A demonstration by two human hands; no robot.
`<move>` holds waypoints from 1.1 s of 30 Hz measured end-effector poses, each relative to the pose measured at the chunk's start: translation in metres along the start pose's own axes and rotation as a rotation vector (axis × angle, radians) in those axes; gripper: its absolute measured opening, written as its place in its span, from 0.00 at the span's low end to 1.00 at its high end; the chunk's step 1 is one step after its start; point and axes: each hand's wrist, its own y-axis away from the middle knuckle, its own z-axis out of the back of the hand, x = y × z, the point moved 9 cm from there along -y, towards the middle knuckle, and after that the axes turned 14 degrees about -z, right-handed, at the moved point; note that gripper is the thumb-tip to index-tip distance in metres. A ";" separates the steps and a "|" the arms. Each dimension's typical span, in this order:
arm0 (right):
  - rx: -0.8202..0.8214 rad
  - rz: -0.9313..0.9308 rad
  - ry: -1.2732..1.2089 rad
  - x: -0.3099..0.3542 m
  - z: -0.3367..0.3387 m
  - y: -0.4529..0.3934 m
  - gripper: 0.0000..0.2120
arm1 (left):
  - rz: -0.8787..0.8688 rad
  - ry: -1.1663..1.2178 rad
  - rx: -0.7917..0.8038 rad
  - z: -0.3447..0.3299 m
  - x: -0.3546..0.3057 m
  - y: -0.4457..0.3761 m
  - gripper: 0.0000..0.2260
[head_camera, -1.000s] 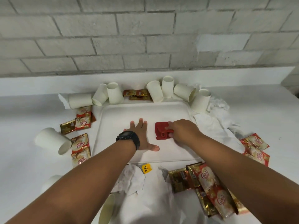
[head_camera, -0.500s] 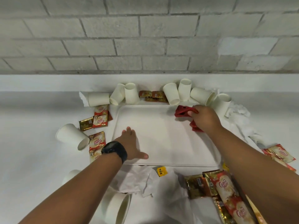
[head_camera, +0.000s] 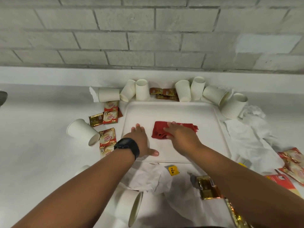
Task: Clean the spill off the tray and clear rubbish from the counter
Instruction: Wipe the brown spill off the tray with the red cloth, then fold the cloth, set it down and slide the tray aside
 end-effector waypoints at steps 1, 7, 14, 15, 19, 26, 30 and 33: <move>0.025 0.053 -0.021 0.000 -0.004 0.013 0.20 | -0.002 0.000 0.002 -0.001 0.000 0.001 0.57; 0.182 0.198 -0.136 -0.036 -0.007 0.062 0.17 | -0.004 -0.006 -0.009 0.000 -0.001 0.003 0.56; 0.120 -0.173 -0.656 -0.091 0.051 0.063 0.10 | 0.003 0.066 -0.064 0.002 -0.001 0.010 0.56; 0.082 -0.211 -0.760 -0.096 0.061 0.064 0.09 | -0.004 0.076 -0.108 0.004 -0.002 0.011 0.55; 0.039 -0.257 -1.220 -0.101 0.088 0.073 0.07 | -0.121 0.238 -0.348 0.021 -0.028 0.031 0.41; 0.096 -0.102 -1.517 -0.040 0.099 0.088 0.07 | -0.305 1.072 -0.655 0.054 -0.079 0.091 0.21; 0.041 0.032 -1.314 0.011 0.101 0.100 0.11 | -0.273 1.238 -0.821 0.060 -0.077 0.116 0.13; -0.014 0.118 -1.182 0.045 0.104 0.107 0.14 | -0.167 1.328 -0.903 0.053 -0.058 0.136 0.25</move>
